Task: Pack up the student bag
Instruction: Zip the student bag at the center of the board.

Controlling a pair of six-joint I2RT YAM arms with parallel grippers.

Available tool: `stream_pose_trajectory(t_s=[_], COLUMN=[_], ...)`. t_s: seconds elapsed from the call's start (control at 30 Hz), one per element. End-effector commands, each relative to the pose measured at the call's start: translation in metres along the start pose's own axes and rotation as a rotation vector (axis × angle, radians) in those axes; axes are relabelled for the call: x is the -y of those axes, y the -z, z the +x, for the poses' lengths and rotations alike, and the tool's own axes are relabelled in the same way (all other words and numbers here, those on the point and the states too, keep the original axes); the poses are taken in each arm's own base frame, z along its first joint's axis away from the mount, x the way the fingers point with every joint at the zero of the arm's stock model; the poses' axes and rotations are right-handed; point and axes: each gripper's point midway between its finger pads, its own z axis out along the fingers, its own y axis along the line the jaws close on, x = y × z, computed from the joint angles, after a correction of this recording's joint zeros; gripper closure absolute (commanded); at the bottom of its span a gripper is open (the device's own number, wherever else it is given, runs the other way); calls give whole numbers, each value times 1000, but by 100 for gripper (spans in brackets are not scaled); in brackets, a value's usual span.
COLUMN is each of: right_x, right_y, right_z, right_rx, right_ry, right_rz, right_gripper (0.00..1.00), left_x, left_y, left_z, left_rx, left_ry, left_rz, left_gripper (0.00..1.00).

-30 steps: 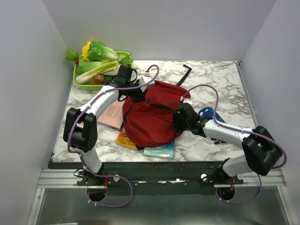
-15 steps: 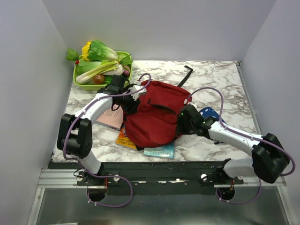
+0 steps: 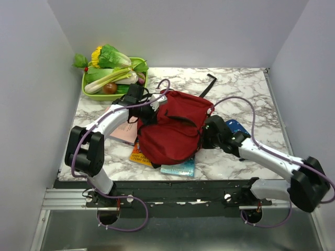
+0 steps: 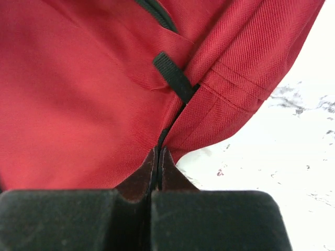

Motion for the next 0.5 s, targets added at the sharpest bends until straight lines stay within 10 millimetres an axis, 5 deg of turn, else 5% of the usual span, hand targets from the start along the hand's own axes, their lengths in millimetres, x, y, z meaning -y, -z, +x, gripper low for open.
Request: stream_pose_trajectory(t_s=[0.0, 0.1, 0.13, 0.23, 0.27, 0.33, 0.37, 0.43, 0.47], right_x=[-31, -26, -15, -2, -1, 7, 2, -1, -12], right_y=[54, 68, 65, 65, 68, 71, 80, 82, 93], right_z=[-44, -25, 2, 38, 41, 41, 24, 10, -17], right_rx=[209, 174, 85, 7, 5, -3, 37, 46, 116], right_ry=[74, 53, 45, 10, 9, 26, 53, 87, 104], right_rz=[-184, -216, -197, -212, -214, -176, -168, -142, -147], right_gripper=[99, 99, 99, 98, 81, 53, 40, 34, 30], left_x=[16, 23, 25, 31, 32, 34, 33, 30, 29], left_y=[9, 16, 16, 11, 10, 5, 3, 1, -1], left_z=[-52, -66, -67, -57, -54, -46, -44, -39, -38], left_rx=[156, 200, 202, 167, 156, 131, 126, 117, 113], left_ry=[39, 40, 36, 17, -9, -16, -19, -26, -27], left_rz=[74, 90, 95, 116, 119, 125, 121, 109, 105], left_gripper=[100, 100, 100, 92, 88, 82, 72, 67, 64])
